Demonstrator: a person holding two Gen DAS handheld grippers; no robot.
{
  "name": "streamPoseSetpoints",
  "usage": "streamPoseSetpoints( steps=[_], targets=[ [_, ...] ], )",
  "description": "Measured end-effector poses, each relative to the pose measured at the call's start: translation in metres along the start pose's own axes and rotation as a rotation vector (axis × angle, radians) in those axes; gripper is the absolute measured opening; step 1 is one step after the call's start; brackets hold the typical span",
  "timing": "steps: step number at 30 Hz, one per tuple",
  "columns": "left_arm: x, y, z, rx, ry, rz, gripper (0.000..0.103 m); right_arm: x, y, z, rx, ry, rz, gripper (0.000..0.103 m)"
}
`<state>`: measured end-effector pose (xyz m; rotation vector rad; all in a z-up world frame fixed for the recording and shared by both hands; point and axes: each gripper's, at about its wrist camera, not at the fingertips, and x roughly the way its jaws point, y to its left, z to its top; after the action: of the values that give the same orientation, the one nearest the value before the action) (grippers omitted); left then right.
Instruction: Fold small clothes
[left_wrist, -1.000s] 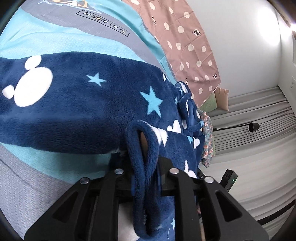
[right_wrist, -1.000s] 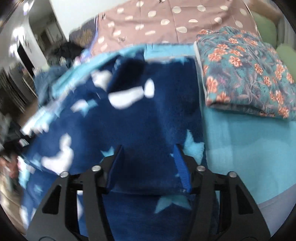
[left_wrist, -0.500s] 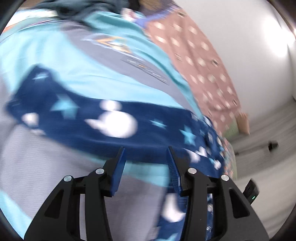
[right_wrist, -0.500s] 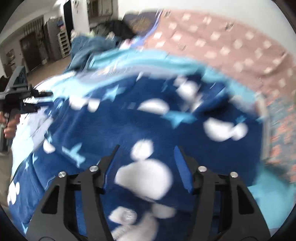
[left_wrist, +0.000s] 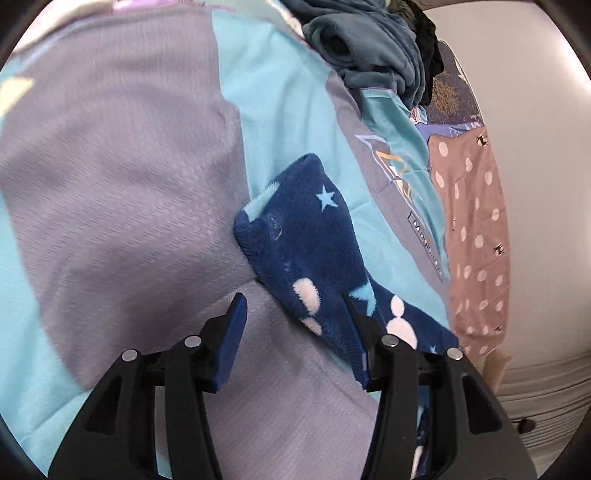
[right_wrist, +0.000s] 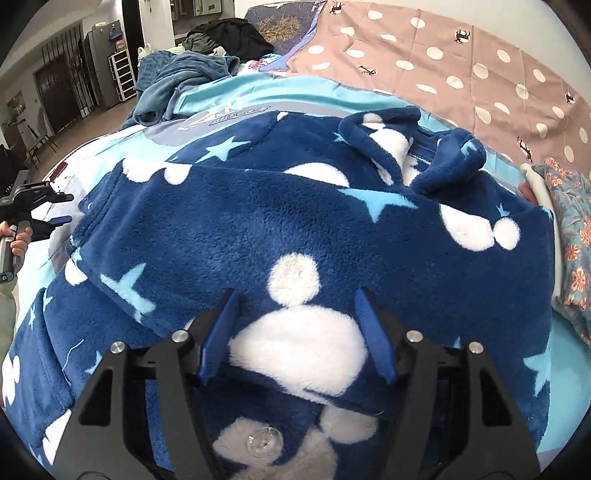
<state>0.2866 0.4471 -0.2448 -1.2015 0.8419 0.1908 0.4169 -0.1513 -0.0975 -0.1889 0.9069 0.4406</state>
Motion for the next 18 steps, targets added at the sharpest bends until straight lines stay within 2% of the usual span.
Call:
streamPoseSetpoints(
  steps=[4, 7, 8, 9, 10, 13, 16, 18],
  targets=[
    [0.030, 0.002, 0.012, -0.057, 0.011, -0.030, 0.051, 0.001, -0.001, 0.000, 0.007, 0.000, 0.009, 0.067],
    [0.051, 0.009, 0.018, -0.142, 0.007, -0.096, 0.049, 0.000, 0.000, 0.000, 0.005, -0.001, 0.007, 0.068],
    [0.055, 0.008, 0.019, -0.163, -0.010, -0.119, 0.044, 0.000, 0.000, 0.000, 0.005, -0.001, 0.008, 0.068],
    [0.057, 0.007, 0.020, -0.165, -0.018, -0.123, 0.018, 0.000, -0.001, 0.000, 0.006, -0.001, 0.009, 0.068],
    [0.055, 0.001, 0.020, -0.138, -0.050, -0.105, 0.007, 0.001, -0.001, 0.000, 0.006, 0.000, 0.009, 0.068],
    [0.032, -0.029, 0.010, 0.005, -0.195, -0.013, 0.007, 0.000, 0.000, 0.000, 0.007, 0.001, 0.011, 0.068],
    [0.004, -0.091, -0.011, 0.262, -0.338, 0.081, 0.007, -0.002, 0.000, 0.002, 0.020, 0.009, 0.024, 0.069],
    [-0.019, -0.138, -0.034, 0.430, -0.446, 0.103, 0.007, -0.006, -0.004, 0.006, 0.053, 0.016, 0.051, 0.069]
  ],
)
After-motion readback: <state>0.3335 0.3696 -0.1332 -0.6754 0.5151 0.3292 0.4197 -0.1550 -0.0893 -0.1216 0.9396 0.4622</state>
